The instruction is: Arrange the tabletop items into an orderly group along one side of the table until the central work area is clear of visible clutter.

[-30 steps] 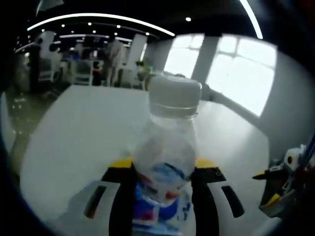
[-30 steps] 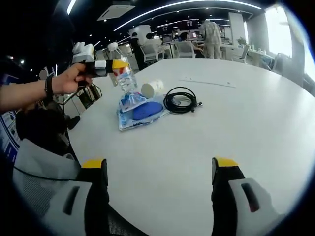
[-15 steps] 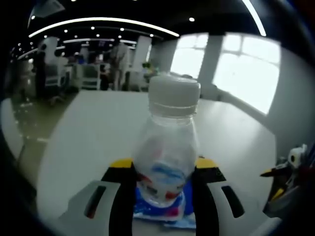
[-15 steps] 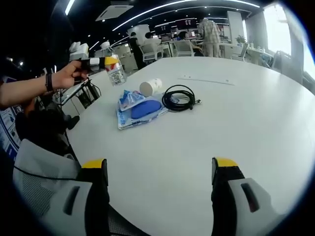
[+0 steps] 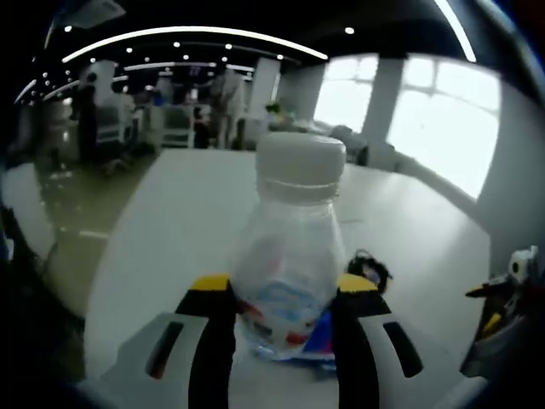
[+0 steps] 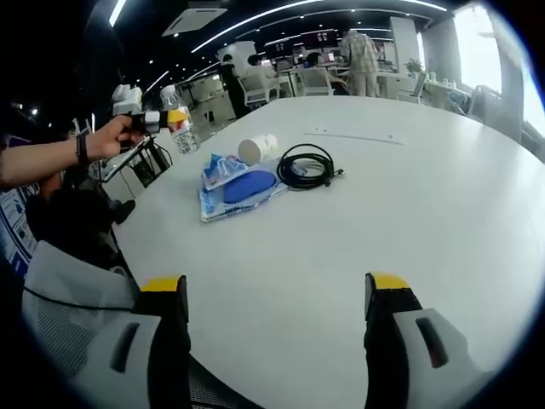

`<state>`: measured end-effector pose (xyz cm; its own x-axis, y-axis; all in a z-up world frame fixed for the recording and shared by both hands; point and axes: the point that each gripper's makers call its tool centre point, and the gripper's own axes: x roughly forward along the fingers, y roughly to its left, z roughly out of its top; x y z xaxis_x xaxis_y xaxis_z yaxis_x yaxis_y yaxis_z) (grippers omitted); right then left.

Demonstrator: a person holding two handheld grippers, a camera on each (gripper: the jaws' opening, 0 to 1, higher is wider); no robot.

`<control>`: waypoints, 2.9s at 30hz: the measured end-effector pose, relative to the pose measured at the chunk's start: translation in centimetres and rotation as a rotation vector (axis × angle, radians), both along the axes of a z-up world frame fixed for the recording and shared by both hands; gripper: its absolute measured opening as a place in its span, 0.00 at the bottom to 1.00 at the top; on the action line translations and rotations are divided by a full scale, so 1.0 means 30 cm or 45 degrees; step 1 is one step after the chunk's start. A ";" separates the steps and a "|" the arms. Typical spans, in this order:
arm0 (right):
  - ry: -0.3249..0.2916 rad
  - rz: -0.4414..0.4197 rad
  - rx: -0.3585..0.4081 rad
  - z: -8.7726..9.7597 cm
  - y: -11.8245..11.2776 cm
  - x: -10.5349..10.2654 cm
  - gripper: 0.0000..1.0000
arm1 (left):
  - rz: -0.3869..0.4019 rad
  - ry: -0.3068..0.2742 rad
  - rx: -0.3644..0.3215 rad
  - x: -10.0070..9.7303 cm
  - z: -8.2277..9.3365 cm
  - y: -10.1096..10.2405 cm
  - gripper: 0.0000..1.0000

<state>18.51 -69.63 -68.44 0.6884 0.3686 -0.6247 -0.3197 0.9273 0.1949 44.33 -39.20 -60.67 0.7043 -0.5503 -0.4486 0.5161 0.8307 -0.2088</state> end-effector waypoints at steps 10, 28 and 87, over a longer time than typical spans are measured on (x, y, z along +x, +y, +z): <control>0.006 -0.008 -0.016 0.002 -0.004 -0.006 0.85 | 0.055 0.032 0.034 0.014 -0.067 0.083 0.41; 0.011 0.012 -0.035 0.000 0.021 0.010 0.87 | 0.047 0.051 0.062 0.036 -0.185 0.096 0.41; 0.033 0.061 -0.052 -0.015 0.070 0.006 0.87 | 0.188 -0.005 -0.031 -0.010 -0.264 0.026 0.78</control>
